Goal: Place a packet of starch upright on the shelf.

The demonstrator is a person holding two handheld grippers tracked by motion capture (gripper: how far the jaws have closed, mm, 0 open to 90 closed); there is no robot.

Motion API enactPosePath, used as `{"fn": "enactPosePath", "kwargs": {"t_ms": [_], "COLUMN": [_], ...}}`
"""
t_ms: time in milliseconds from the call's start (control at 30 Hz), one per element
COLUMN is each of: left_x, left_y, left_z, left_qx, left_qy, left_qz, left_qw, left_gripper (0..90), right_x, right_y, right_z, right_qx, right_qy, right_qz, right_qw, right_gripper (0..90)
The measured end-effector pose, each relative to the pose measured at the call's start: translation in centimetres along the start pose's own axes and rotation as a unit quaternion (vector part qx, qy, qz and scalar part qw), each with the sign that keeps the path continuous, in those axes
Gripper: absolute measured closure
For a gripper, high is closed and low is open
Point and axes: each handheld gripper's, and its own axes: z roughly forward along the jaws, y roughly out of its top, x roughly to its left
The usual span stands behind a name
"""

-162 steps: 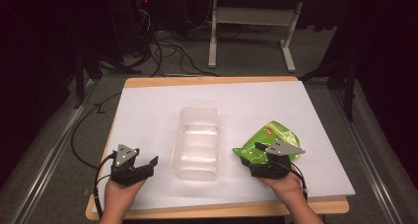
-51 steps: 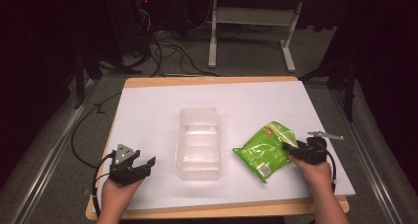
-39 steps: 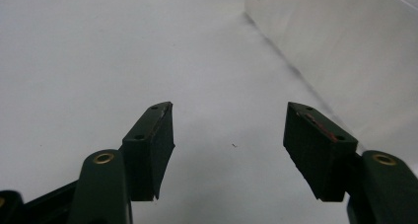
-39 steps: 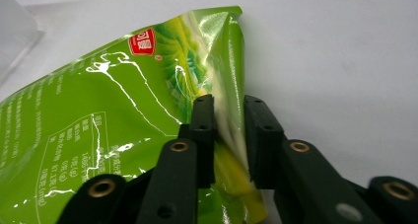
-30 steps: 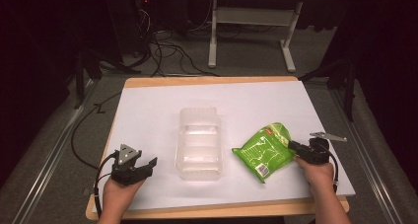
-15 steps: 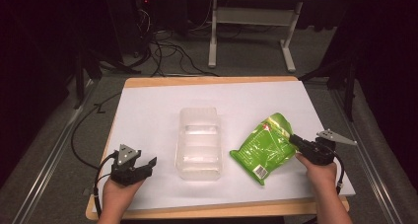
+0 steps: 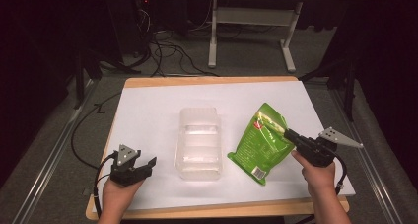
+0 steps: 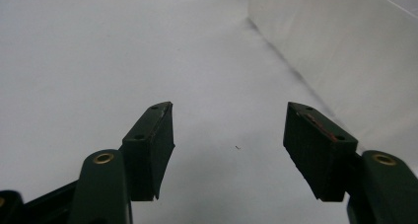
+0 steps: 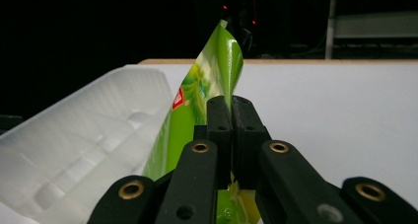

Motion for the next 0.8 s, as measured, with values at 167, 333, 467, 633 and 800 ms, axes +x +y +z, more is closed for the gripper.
{"fn": "enactPosePath", "kwargs": {"t_ms": [167,333,467,633,800], "left_x": [0.0,0.0,0.0,0.1,0.1], "left_y": [0.0,0.0,0.0,0.0,0.0], "left_z": [0.0,0.0,-0.1,-0.1,-0.1], "left_qx": [-0.001,-0.002,-0.005,-0.006,-0.006], "left_qy": [0.000,0.001,0.001,0.001,0.000], "left_qz": [0.000,-0.001,0.000,-0.001,0.001], "left_qw": [1.0000,1.0000,1.0000,1.0000,1.0000], "left_gripper": [36.6,36.6,36.6,36.6,36.6], "right_x": [2.4,3.7,4.0,4.0,3.9], "right_y": [1.2,1.9,2.4,2.8,3.0], "right_z": [-0.1,-0.2,-0.3,-0.3,-0.7], "right_qx": [-0.022,-0.036,-0.046,-0.055,-0.071], "right_qy": [0.019,0.018,0.004,-0.012,-0.028], "right_qz": [-0.032,-0.052,-0.062,-0.072,-0.070], "right_qw": [0.9991,0.9979,0.9970,0.9958,0.9947], "right_gripper": [89.6,89.8,90.0,90.0,89.9]}}
